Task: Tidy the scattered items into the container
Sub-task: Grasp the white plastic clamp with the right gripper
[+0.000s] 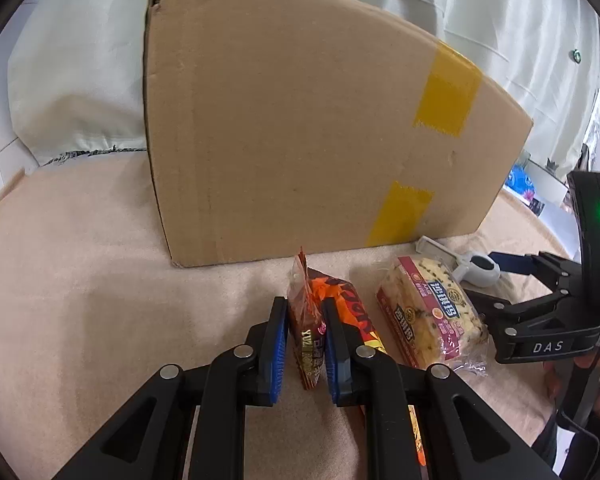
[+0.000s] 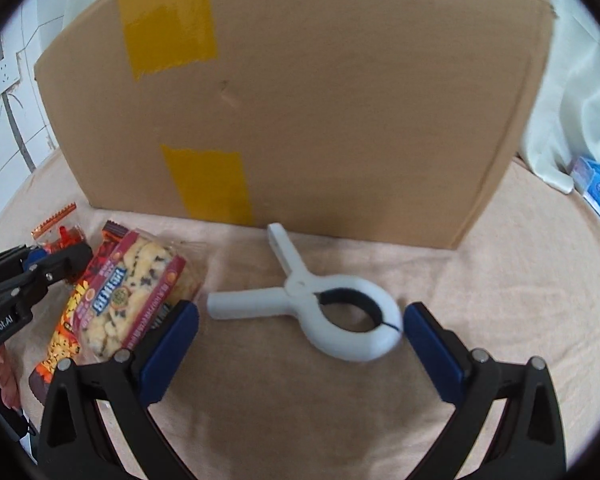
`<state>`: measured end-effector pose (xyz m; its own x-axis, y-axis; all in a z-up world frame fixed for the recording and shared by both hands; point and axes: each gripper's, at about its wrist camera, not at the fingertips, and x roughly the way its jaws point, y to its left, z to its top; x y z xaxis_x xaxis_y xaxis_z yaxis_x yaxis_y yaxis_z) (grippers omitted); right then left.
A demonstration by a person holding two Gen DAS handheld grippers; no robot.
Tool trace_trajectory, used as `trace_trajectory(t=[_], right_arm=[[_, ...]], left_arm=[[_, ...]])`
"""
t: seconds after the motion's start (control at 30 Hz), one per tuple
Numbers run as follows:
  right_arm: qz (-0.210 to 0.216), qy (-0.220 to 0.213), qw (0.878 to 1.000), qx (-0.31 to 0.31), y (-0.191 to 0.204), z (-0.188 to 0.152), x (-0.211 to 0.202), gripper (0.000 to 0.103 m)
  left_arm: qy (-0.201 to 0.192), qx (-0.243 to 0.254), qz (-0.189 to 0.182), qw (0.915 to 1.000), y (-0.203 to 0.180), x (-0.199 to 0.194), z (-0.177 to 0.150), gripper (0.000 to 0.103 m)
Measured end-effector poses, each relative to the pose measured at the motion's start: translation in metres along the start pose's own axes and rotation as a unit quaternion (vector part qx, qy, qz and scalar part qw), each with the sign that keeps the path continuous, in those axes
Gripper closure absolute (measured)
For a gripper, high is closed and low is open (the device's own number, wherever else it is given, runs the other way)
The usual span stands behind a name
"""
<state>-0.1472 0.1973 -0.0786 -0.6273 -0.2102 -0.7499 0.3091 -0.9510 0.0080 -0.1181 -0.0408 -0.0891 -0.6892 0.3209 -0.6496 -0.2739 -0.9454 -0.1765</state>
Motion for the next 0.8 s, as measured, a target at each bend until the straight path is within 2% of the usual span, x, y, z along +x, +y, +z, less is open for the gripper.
trace_trajectory(t=[0.23,0.4,0.47,0.6,0.8], right_arm=[[0.002,0.022,1.0,0.018,-0.006,0.004,0.01,0.0],[-0.002,0.023,0.999,0.024,-0.008,0.003,0.01,0.0],[-0.003,0.014,1.0,0.023,-0.007,0.002,0.006,0.005],[0.002,0.012,1.0,0.023,-0.008,0.0,0.003,0.006],[0.011,-0.02,0.999,0.022,-0.01,-0.009,-0.018,0.006]], left_arm=[[0.001,0.0,-0.002,1.0,-0.004,0.001,0.001,0.086],[0.003,0.001,-0.003,1.0,-0.006,0.003,0.001,0.086],[0.003,0.001,-0.003,1.0,-0.006,0.002,0.001,0.086],[0.001,0.003,0.0,1.0,-0.006,0.002,0.002,0.086],[0.002,0.01,0.007,0.9999,-0.012,0.002,0.002,0.086]])
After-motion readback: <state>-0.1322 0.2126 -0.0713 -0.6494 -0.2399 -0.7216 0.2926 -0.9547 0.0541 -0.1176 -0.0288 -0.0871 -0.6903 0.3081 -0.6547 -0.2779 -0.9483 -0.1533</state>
